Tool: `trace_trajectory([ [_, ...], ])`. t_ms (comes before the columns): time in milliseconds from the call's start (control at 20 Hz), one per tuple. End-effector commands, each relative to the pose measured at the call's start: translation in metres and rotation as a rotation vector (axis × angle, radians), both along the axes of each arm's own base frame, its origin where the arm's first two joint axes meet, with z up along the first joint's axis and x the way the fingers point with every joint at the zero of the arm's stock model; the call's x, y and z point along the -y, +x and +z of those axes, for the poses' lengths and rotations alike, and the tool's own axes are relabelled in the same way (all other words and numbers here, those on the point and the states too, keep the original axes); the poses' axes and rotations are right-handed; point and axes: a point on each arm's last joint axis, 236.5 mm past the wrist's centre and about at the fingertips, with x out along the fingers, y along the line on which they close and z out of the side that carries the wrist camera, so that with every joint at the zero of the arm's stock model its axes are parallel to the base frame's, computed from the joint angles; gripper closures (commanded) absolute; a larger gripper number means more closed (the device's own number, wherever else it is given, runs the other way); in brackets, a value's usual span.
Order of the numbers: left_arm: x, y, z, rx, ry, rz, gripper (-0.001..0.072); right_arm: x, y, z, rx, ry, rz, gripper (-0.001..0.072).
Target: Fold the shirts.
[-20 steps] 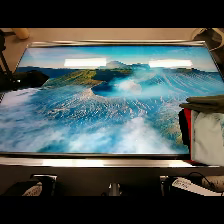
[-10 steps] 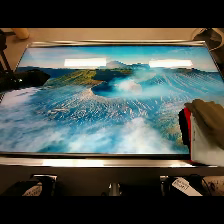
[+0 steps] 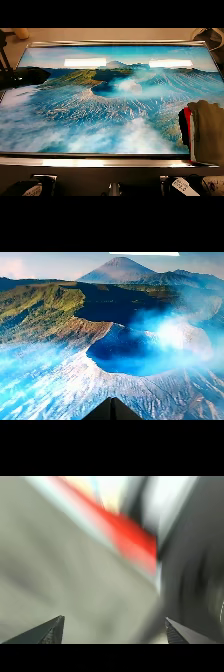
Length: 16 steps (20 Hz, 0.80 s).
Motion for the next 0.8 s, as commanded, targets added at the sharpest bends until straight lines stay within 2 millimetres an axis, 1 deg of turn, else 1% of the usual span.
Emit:
trace_trajectory([
  [0,-0.050,0.022,0.018,0.020,0.262,0.155,0.0687,0.026,0.116,0.148,0.380,-0.471,0.291,0.0025],
  [50,-0.075,0.035,0.021,0.005,0.376,0.263,0.0687,-0.006,0.157,0.179,0.473,-0.528,0.406,0.0025],
  [100,-0.087,0.045,0.017,-0.018,0.454,0.312,0.0685,-0.052,0.193,0.185,0.527,-0.518,0.527,0.0025],
  [150,-0.085,0.051,0.001,-0.074,0.485,0.309,0.0670,-0.099,0.219,0.172,0.534,-0.457,0.624,0.0025],
  [200,-0.076,0.048,-0.029,-0.178,0.482,0.283,0.0515,-0.142,0.237,0.145,0.502,-0.351,0.678,0.0025],
  [250,-0.065,0.033,-0.065,-0.327,0.475,0.247,0.0245,-0.186,0.246,0.103,0.419,-0.208,0.724,0.0026],
  [300,-0.056,0.003,-0.107,-0.536,0.479,0.202,0.0057,-0.228,0.242,0.059,0.302,-0.051,0.789,0.0025],
  [350,-0.050,-0.026,-0.138,-0.701,0.496,0.135,0.0058,-0.268,0.228,0.017,0.168,0.126,0.852,0.0024],
  [400,-0.040,-0.042,-0.159,-0.761,0.477,0.074,0.0063,-0.295,0.213,-0.011,0.057,0.264,0.884,0.0024],
  [450,-0.034,-0.044,-0.168,-0.734,0.438,0.077,0.0071,-0.309,0.209,-0.027,0.002,0.321,0.905,0.0025],
  [500,-0.034,-0.040,-0.170,-0.682,0.404,0.123,0.0082,-0.316,0.208,-0.037,-0.032,0.332,0.915,0.0025],
  [550,-0.035,-0.038,-0.168,-0.657,0.381,0.151,0.0082,-0.318,0.209,-0.043,-0.041,0.331,0.911,0.0022],
  [650,-0.035,-0.035,-0.165,-0.636,0.374,0.155,0.0081,-0.319,0.215,-0.047,-0.034,0.331,0.882,0.0021],
  [750,-0.035,-0.034,-0.165,-0.632,0.373,0.155,0.0081,-0.319,0.217,-0.047,-0.025,0.328,0.880,0.0022],
])
